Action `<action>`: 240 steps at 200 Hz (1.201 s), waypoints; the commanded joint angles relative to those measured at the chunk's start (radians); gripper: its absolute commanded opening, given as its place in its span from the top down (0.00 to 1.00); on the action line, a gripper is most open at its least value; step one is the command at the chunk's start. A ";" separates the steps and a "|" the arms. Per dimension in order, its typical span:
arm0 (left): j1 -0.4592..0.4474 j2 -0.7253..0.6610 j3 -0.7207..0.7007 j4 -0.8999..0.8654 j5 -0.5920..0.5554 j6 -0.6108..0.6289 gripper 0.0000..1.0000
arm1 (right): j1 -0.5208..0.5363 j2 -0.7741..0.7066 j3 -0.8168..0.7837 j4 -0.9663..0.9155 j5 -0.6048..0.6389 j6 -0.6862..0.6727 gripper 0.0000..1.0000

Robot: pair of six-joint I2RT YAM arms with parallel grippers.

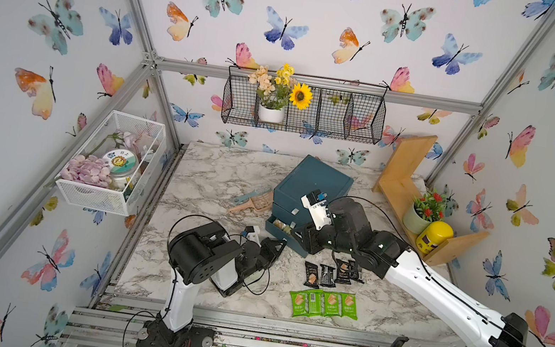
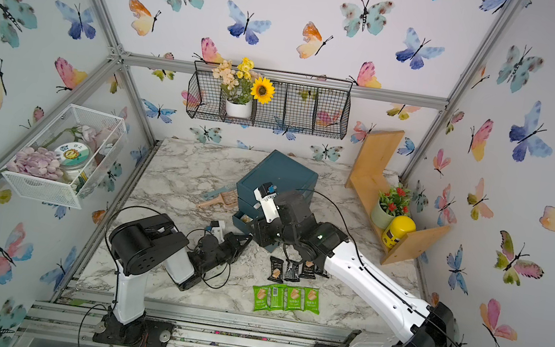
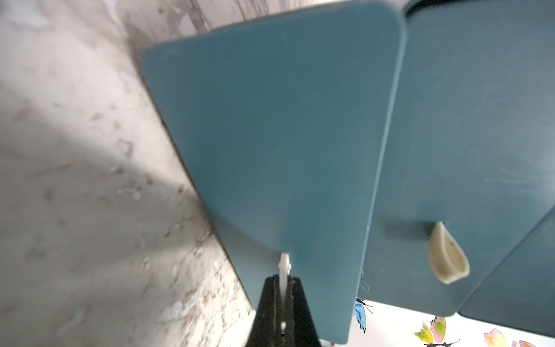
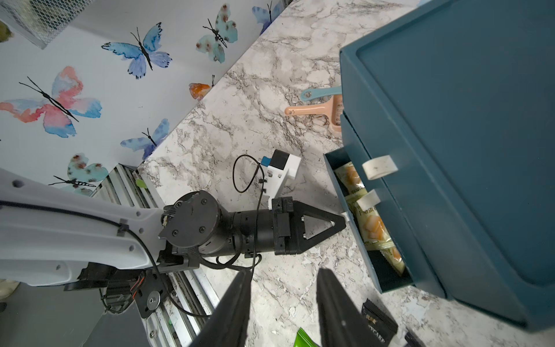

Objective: Take the cookies out of the drawer
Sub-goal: Open the drawer in the storage box.

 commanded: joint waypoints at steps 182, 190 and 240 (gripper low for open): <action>-0.122 -0.264 -0.371 0.020 -0.218 -0.013 1.00 | 0.047 0.087 0.015 -0.062 0.085 -0.009 0.61; -0.130 -0.275 -0.378 0.011 -0.228 -0.015 1.00 | 0.051 0.094 0.017 -0.068 0.092 -0.011 0.61; -0.142 -0.341 -0.388 -0.059 -0.237 0.005 1.00 | 0.094 0.180 0.066 -0.115 0.162 -0.042 0.60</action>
